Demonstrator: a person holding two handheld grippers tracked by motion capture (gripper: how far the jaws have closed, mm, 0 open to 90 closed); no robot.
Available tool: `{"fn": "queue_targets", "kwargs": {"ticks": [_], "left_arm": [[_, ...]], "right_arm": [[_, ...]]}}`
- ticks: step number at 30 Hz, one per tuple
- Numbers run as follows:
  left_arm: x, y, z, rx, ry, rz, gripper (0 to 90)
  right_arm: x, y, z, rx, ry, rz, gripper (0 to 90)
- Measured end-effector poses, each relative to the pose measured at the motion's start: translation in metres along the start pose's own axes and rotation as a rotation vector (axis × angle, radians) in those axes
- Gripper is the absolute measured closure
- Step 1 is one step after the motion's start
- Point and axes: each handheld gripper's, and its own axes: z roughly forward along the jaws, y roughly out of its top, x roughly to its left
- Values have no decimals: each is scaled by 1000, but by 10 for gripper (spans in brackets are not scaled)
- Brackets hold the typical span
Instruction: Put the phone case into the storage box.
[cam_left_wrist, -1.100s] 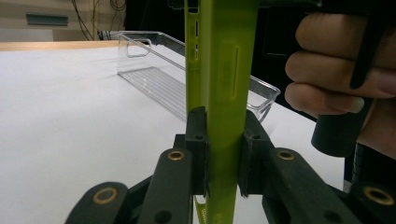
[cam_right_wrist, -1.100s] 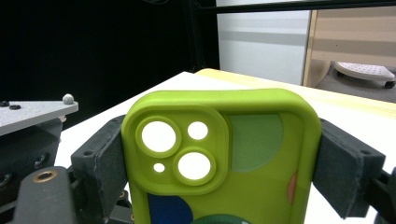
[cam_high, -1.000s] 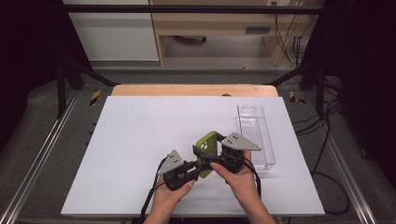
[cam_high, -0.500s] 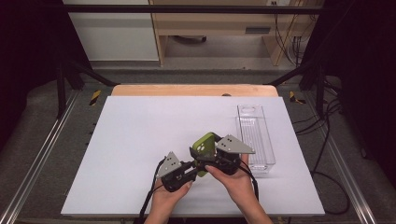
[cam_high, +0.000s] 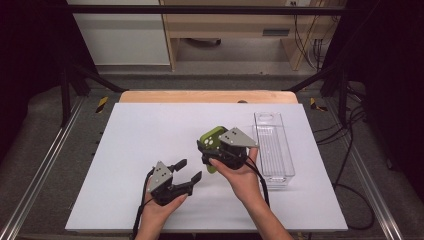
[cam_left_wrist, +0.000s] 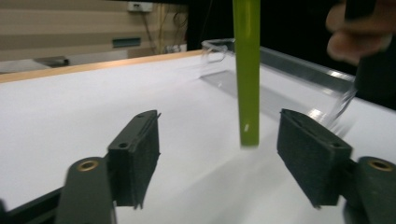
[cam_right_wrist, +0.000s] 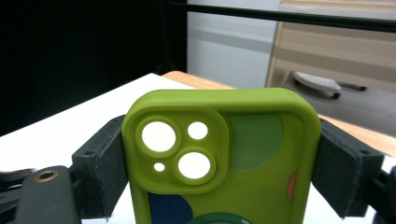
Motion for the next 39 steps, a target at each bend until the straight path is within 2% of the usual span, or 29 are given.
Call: {"fn": "queue_targets", "kwargs": {"ticks": [4, 7, 11, 14, 16, 18, 22, 27, 32, 39], "left_arm": [[12, 1, -14, 4, 95, 56, 197], [25, 1, -24, -4, 124, 6, 144], [37, -3, -41, -8, 164, -15, 102], [42, -7, -52, -12, 167, -27, 81], [43, -9, -57, -3, 179, -8, 71], [46, -10, -62, -9, 187, -6, 64], [52, -13, -72, -21, 207, 5, 49], [61, -14, -81, -72, 245, 21, 38], [69, -18, -84, -69, 264, -2, 31], [71, -18, -84, -67, 273, 6, 31]], "right_arm": [[-2, 8, 13, 11, -32, 0, 167], [-7, 10, 23, 40, -58, 0, 167], [-18, 12, 33, 71, -88, 25, 167], [-24, 14, 35, 79, -105, 28, 167], [-28, 16, 35, 77, -114, 32, 167], [-31, 18, 34, 75, -123, 32, 167], [-40, 24, 32, 61, -143, 10, 167], [-59, 35, 35, 33, -179, 43, 167], [-76, 46, 40, 7, -207, 48, 167], [-100, 59, 43, -13, -254, 57, 167]]}}
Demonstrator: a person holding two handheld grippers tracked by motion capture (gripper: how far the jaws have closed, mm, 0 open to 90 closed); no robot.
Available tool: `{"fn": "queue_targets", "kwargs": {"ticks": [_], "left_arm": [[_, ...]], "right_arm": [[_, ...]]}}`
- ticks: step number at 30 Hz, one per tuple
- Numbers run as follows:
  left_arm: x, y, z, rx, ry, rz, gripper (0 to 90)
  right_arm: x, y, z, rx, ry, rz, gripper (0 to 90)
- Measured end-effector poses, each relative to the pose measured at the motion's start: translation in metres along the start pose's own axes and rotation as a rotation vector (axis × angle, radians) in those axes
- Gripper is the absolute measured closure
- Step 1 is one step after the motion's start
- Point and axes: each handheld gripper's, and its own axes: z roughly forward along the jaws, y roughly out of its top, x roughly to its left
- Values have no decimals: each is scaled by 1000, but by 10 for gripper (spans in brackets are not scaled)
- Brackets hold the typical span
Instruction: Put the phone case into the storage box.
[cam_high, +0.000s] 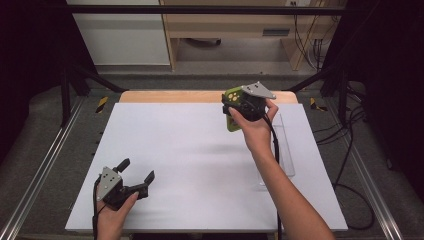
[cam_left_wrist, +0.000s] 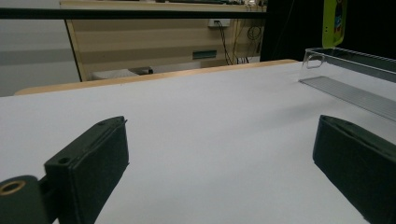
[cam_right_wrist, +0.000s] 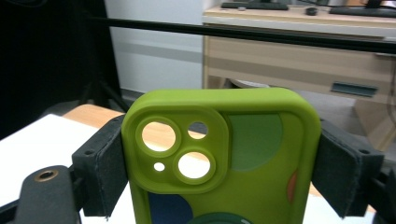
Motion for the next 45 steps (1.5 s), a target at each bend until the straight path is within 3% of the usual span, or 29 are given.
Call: {"fn": "queue_targets", "kwargs": {"ticks": [9, 19, 24, 30, 34, 45], "left_arm": [[2, 0, -2, -14, -9, -27, 26], [-1, 0, 0, -18, -9, -10, 21], [-1, -2, 0, -11, -2, -23, 21], [-5, -2, 1, -7, -6, -10, 21], [-7, -3, 2, 3, -10, 0, 21], [-4, -4, 2, 2, -4, -9, 22]], "right_arm": [[-29, 5, -2, -10, -72, 33, 167], [-63, 5, -10, -22, -135, 62, 167], [-79, -2, -11, -22, -176, 70, 166], [-96, -11, -9, -18, -214, 89, 167], [-103, -17, -5, -12, -243, 94, 167], [-110, -37, 10, 3, -267, 119, 167]]}}
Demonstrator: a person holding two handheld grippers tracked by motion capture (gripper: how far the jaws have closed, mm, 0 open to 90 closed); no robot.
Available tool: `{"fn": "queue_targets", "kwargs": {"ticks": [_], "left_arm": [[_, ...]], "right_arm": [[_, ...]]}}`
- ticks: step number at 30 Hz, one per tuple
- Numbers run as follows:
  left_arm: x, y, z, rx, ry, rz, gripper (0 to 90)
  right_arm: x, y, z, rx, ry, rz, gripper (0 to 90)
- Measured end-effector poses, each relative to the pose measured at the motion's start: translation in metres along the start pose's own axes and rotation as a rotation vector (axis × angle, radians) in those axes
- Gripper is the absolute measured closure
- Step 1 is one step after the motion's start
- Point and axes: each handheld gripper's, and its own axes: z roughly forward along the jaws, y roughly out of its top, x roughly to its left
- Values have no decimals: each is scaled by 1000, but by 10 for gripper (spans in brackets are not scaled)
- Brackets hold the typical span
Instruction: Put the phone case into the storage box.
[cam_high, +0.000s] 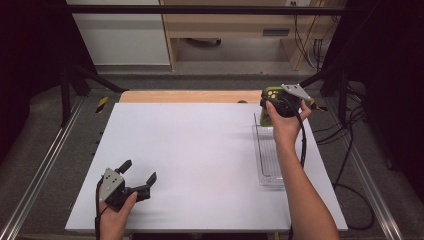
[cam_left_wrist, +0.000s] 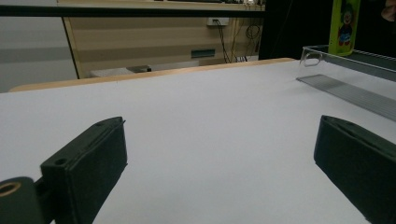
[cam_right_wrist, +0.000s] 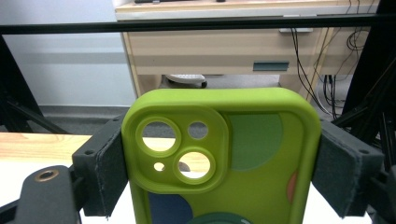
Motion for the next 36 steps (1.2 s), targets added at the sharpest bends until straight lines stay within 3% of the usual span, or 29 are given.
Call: {"fn": "queue_targets", "kwargs": {"ticks": [7, 10, 17, 36], "left_arm": [[-1, 0, 0, 1, 1, 1, 21], [-1, 0, 0, -5, 2, 0, 18], [-2, -1, 1, -3, -4, 4, 18], [-3, -2, 1, 1, -6, 5, 19]], "right_arm": [[-1, -6, 6, 12, -12, 2, 167], [1, -9, 7, 14, -11, 33, 167], [5, -15, 12, 15, -34, 16, 167], [3, -34, 25, 28, -56, 35, 166]]}}
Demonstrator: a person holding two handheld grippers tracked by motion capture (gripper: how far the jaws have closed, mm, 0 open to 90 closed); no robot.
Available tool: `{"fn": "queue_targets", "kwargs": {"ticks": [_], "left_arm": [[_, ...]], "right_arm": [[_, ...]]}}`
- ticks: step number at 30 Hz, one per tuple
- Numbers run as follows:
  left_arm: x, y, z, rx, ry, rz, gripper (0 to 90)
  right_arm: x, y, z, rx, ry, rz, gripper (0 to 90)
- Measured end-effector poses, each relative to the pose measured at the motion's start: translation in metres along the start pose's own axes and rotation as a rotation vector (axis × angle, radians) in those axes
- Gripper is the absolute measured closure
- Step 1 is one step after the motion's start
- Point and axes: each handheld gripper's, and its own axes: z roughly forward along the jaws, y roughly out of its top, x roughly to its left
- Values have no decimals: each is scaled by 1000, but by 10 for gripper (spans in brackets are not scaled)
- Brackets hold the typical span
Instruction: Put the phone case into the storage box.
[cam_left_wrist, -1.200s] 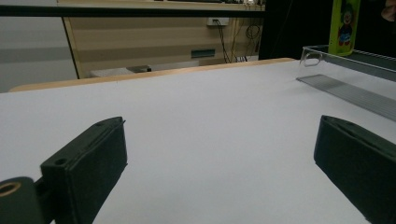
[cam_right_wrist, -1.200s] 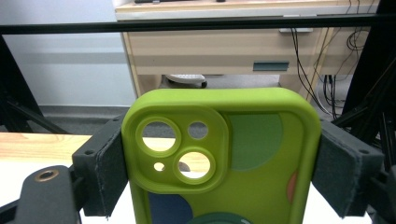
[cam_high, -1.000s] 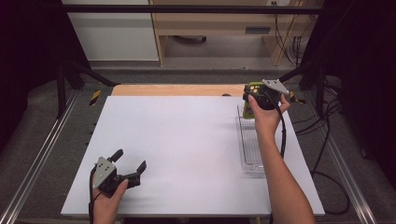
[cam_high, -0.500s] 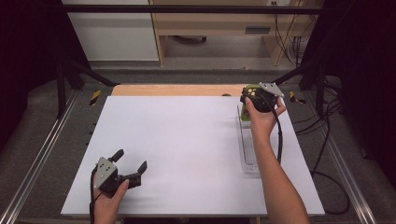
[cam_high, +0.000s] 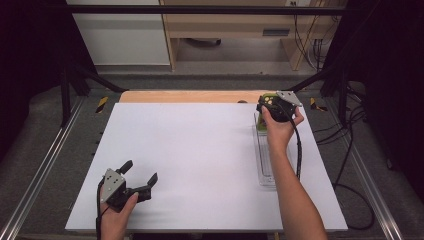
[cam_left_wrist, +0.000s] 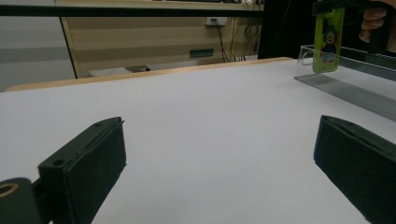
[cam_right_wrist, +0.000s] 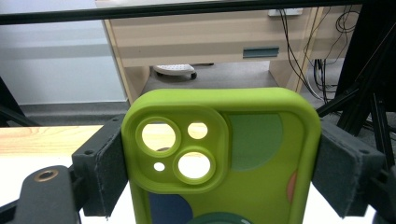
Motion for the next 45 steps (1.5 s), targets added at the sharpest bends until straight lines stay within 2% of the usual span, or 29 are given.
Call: {"fn": "queue_targets", "kwargs": {"ticks": [9, 15, 24, 33, 45], "left_arm": [[0, 0, 0, -1, 2, 3, 19], [1, 0, 0, 2, 3, -1, 19], [1, -1, 0, 9, 2, 6, 19], [0, -1, 1, 8, 1, 5, 20], [-1, -1, 2, 11, -3, 10, 20]], "right_arm": [[2, -4, 6, 7, -2, 4, 164], [4, -7, 10, -5, -16, -12, 163], [9, -11, 14, -9, -11, -19, 163], [5, -13, 16, -10, -12, -3, 163], [6, -14, 17, -11, -10, -7, 162]]}}
